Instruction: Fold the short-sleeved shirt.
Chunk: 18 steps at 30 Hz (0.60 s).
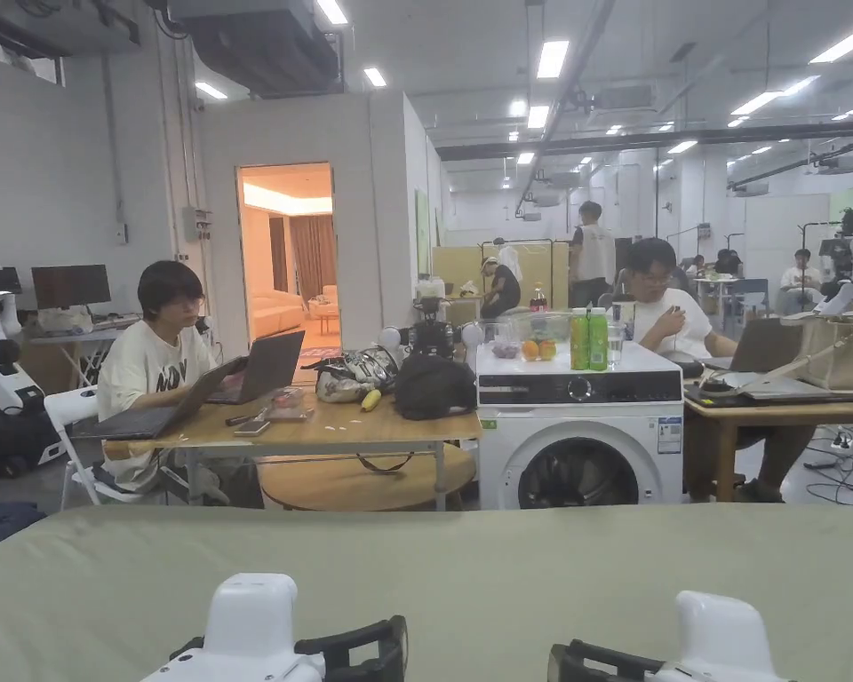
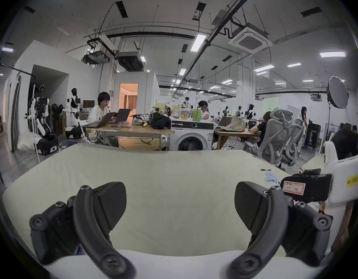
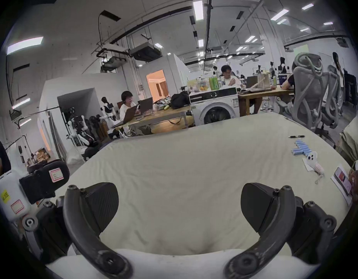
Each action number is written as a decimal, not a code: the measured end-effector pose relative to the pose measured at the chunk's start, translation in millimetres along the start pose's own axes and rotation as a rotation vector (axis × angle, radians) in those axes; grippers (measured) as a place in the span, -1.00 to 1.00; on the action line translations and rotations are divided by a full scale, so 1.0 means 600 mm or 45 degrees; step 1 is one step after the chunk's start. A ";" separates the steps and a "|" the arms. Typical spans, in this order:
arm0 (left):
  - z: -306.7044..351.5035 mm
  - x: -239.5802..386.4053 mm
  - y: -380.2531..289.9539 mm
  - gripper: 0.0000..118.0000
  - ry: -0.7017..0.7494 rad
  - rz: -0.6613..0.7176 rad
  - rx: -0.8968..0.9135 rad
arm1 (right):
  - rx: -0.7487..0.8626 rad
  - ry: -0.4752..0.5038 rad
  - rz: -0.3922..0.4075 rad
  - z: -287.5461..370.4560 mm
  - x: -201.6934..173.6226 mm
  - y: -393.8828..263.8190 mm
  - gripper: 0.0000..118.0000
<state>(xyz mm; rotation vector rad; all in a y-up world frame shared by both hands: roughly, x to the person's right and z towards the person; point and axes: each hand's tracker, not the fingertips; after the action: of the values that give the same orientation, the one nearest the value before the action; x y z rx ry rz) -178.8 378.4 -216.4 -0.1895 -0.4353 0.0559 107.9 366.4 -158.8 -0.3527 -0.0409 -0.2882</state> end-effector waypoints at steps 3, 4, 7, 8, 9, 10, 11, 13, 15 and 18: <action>0.002 0.005 0.000 0.84 -0.005 -0.021 0.003 | 0.005 -0.047 0.018 -0.002 -0.002 0.002 1.00; 0.002 0.006 0.000 0.84 -0.002 -0.026 0.004 | 0.008 -0.051 0.019 -0.002 -0.002 0.002 1.00; 0.004 0.007 0.000 0.84 -0.004 -0.025 0.008 | 0.012 -0.059 0.030 -0.004 0.001 -0.001 1.00; 0.004 0.007 0.000 0.84 -0.008 -0.020 0.009 | 0.010 -0.057 0.029 -0.004 0.002 -0.003 1.00; 0.004 0.007 0.000 0.84 -0.008 -0.017 0.010 | 0.012 -0.051 0.029 -0.004 0.006 -0.006 1.00; 0.004 0.007 -0.001 0.84 -0.004 -0.016 0.012 | 0.021 -0.043 0.029 -0.004 0.007 -0.008 1.00; 0.003 0.007 -0.002 0.84 0.004 -0.016 0.012 | 0.046 -0.037 0.033 -0.003 0.008 -0.012 1.00; 0.000 0.009 -0.005 0.84 0.034 -0.015 0.016 | 0.124 -0.087 0.092 -0.001 0.007 -0.020 1.00; -0.001 0.010 -0.011 0.84 0.100 -0.032 0.037 | 0.231 -0.239 0.224 0.002 -0.004 -0.033 1.00; 0.002 0.012 -0.022 0.84 0.120 -0.069 0.060 | 0.340 -0.348 0.384 0.004 -0.014 -0.052 1.00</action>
<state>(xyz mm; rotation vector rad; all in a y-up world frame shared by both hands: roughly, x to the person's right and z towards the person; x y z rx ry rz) -172.8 366.6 -209.7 -0.1338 -0.3448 0.0043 91.0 341.7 -146.7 -0.1272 -0.2899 0.0669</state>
